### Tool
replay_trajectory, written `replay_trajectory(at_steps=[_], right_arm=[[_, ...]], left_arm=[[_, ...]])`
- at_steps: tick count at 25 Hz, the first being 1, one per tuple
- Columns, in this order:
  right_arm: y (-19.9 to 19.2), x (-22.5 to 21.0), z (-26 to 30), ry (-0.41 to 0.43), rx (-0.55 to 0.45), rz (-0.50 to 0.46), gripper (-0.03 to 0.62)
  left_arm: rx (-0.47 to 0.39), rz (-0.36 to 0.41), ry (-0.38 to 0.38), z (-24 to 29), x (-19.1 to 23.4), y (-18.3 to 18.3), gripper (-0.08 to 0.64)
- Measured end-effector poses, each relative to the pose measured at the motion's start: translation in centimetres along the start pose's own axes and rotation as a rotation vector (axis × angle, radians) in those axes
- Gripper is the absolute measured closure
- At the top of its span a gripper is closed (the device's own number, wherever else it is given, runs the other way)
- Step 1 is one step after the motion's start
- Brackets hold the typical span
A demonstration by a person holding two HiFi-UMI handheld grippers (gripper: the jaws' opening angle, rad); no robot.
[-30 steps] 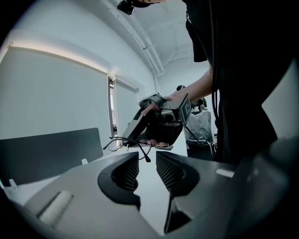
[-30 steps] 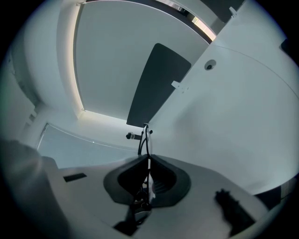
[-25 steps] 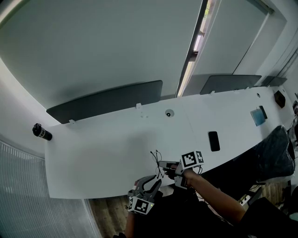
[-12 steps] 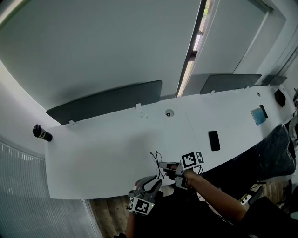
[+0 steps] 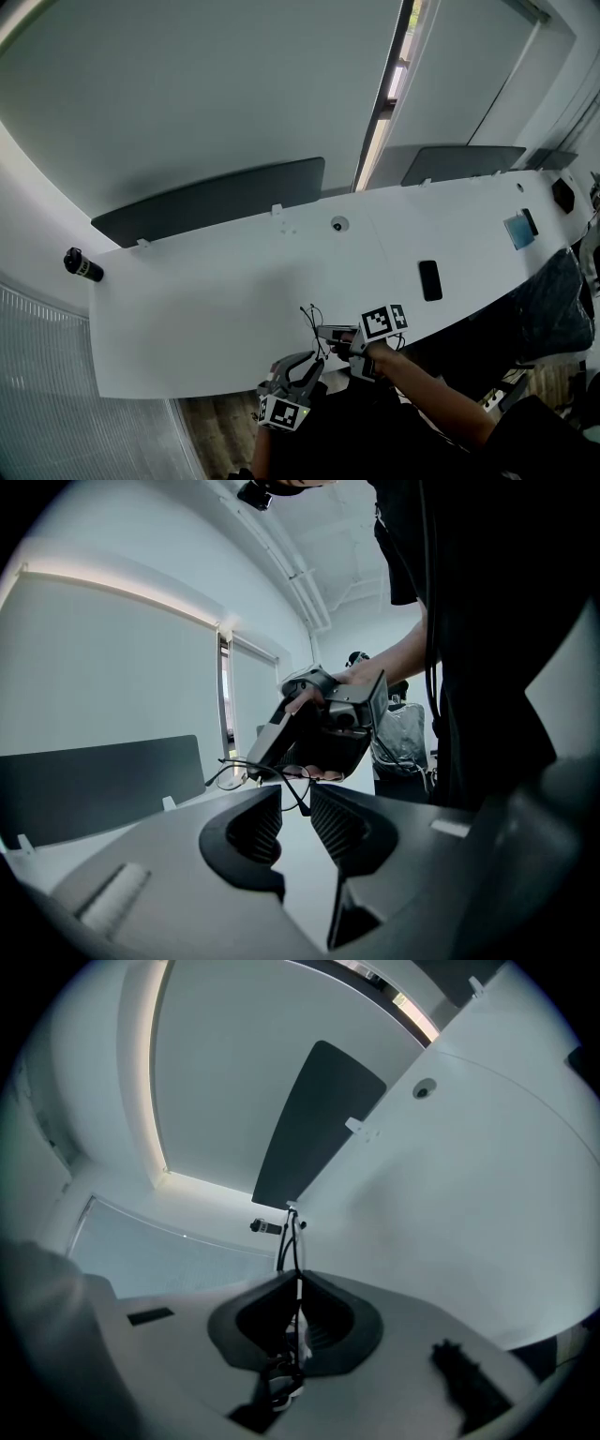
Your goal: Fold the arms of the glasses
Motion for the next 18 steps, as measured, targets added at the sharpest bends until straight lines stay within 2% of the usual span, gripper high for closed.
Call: replay_trajectory(at_steps=[11,18], right_arm=[[-0.7,0.5,0.5,-0.001,0.013,-0.022,0.571],[-0.9,0.6,0.5,0.002,0.014,-0.027,0.572]], left_arm=[[0.016,0.002,-0.019,-0.5,-0.6,-1.9,0.494],[0.019,-0.015,-0.009,-0.8,-0.5,-1.8,0.503]])
Point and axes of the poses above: the fingertips, and each gripper's own axes: z forward along the fingers, x to its left, y out of its top, the point moved 1 cm from there along -z, backward along the fingers, and after that the axes turned 8 degrees about -y, right-handed, at the moved point
